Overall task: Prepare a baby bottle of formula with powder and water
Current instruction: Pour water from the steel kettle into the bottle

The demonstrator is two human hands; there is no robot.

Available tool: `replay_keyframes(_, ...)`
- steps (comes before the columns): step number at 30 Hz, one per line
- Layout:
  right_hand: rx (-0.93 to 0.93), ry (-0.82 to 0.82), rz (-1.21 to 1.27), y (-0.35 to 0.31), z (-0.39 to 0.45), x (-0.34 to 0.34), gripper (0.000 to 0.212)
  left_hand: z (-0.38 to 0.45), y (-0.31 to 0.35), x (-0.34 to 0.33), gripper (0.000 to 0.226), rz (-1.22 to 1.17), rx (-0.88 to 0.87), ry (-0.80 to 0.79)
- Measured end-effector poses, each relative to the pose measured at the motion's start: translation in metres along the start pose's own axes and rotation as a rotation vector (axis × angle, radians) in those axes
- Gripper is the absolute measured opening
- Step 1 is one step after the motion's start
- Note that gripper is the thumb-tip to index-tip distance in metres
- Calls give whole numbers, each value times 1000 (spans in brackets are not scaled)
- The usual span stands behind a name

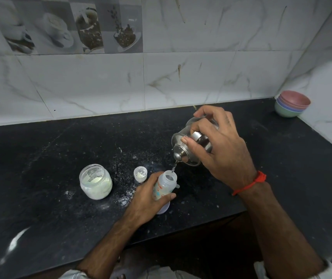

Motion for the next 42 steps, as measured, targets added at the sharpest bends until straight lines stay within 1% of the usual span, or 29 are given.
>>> replay_keyframes(11, 14, 2, -4, 0, 0, 1, 27, -2, -2, -1, 57, 1, -9, -5)
replay_keyframes(17, -10, 4, -2, 3, -3, -1, 25, -1, -1, -2, 59, 1, -2, -4)
replay_keyframes(24, -32, -21, 13, 7, -9, -5, 30, 1, 5, 0, 60, -8, -5, 4)
replay_keyframes(37, 2, -44, 39, 8, -15, -10, 33, 5, 10, -1, 61, -8, 4, 2)
replay_keyframes(39, -24, -42, 65, 12, -18, -13, 30, 5, 11, 0, 61, -9, 4, 6)
replay_keyframes(42, -135, -29, 132, 21, -27, -20, 20, 5, 13, 1, 60, -14, 8, 8)
Point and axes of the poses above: each hand's wrist, its own z-axis towards the middle knuckle, its own x-axis out of the back of the hand, y = z × x, the point moved 2 cm from there along z, towards the middle knuckle, and after that the axes turned 14 degrees about y, right-handed, at the moved point
